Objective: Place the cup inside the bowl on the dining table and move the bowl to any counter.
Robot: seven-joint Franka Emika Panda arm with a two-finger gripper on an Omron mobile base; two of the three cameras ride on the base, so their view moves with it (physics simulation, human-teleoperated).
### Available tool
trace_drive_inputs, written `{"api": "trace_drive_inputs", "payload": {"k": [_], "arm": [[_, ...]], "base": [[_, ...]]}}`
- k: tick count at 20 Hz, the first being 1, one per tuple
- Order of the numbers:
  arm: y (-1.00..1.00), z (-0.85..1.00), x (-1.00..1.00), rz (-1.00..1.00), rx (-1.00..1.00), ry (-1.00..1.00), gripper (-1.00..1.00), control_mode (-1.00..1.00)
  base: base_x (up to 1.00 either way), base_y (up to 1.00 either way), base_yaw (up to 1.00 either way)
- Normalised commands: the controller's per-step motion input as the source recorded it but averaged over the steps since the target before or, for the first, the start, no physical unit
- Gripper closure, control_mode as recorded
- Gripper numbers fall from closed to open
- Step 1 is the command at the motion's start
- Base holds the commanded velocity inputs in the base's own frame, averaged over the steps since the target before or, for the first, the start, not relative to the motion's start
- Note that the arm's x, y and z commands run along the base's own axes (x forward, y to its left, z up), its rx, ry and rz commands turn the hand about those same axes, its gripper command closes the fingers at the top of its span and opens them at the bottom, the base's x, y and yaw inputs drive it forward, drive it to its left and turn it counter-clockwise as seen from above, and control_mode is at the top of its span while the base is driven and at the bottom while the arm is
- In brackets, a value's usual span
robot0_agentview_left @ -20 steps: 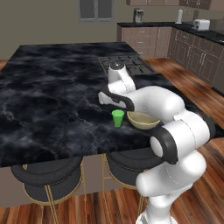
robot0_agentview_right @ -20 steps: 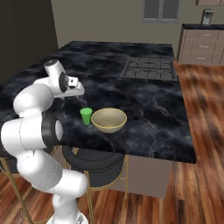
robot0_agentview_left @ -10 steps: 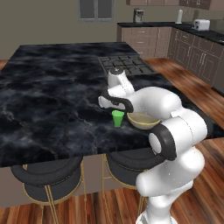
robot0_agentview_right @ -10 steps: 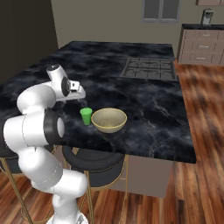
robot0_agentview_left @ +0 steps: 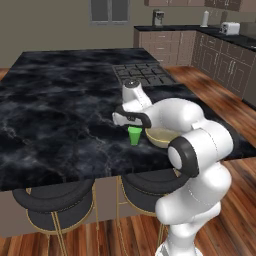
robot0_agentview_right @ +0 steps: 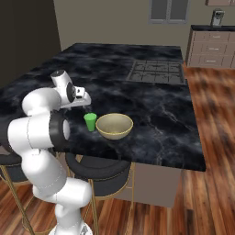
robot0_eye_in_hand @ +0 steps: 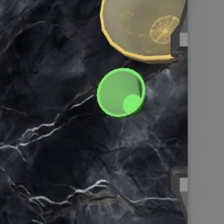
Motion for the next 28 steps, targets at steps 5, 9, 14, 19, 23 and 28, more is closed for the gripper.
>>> {"api": "trace_drive_inputs", "payload": {"k": [5, 9, 14, 19, 23, 28], "arm": [[0.00, 0.00, 0.04, 0.00, -0.05, 0.12, -1.00, -1.00], [0.01, 0.00, 0.09, 0.00, -0.05, 0.15, -1.00, -1.00], [0.04, 0.00, 0.18, 0.00, -0.03, 0.13, -1.00, -1.00], [0.00, 0.00, 0.26, -0.02, -0.01, 0.11, -1.00, -1.00], [0.01, -0.02, 0.09, -0.01, 0.00, 0.00, -1.00, -1.00], [0.00, -0.14, 0.19, 0.00, 0.00, 0.00, -1.00, -1.00]], "base": [[0.00, 0.00, 0.00], [0.00, 0.00, 0.00], [0.00, 0.00, 0.00], [0.00, 0.00, 0.00], [0.00, 0.00, 0.00], [0.00, 0.00, 0.00]]}}
